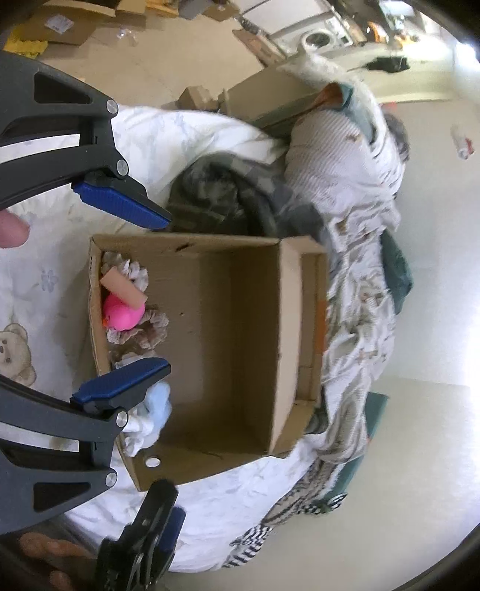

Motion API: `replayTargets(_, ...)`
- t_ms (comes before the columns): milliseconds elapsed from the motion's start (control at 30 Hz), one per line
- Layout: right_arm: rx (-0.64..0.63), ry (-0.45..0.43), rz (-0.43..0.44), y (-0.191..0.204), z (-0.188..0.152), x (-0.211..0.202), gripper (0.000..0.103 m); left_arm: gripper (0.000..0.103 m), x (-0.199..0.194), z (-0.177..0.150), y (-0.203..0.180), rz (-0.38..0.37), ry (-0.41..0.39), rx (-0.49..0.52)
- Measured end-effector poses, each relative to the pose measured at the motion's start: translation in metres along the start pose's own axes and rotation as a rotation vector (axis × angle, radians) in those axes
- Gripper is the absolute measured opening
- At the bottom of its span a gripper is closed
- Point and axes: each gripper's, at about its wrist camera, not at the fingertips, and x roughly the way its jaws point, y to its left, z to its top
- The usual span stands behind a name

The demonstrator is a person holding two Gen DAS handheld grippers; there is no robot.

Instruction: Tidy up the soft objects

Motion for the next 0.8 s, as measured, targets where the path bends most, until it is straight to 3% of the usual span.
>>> replayTargets(233,-0.010,-0.058,0.006,0.010,-0.008,-0.023,0.103,0.071,-0.031,-0.005,0.006,0.035,-0.042,-0.013)
replayTargets(300,-0.010,-0.061,0.010,0.014,-0.012,-0.027,0.103,0.077,-0.039,-0.008,0.007,0.044,-0.052,-0.009)
replayTargets(367,-0.023,-0.065,0.016,0.019,-0.018,-0.029,0.103,0.095,-0.047,-0.011,0.009,0.049,-0.059,-0.025)
replayTargets(533,-0.058,-0.081,-0.002,0.033,-0.030,-0.030,0.103,0.103,-0.054,-0.022,0.007,0.037,-0.056,-0.017)
replayTargets(800,-0.103,-0.075,-0.045,0.043,-0.033,-0.023,0.103,0.103,-0.053,-0.029,0.002,0.070,-0.060,0.000)
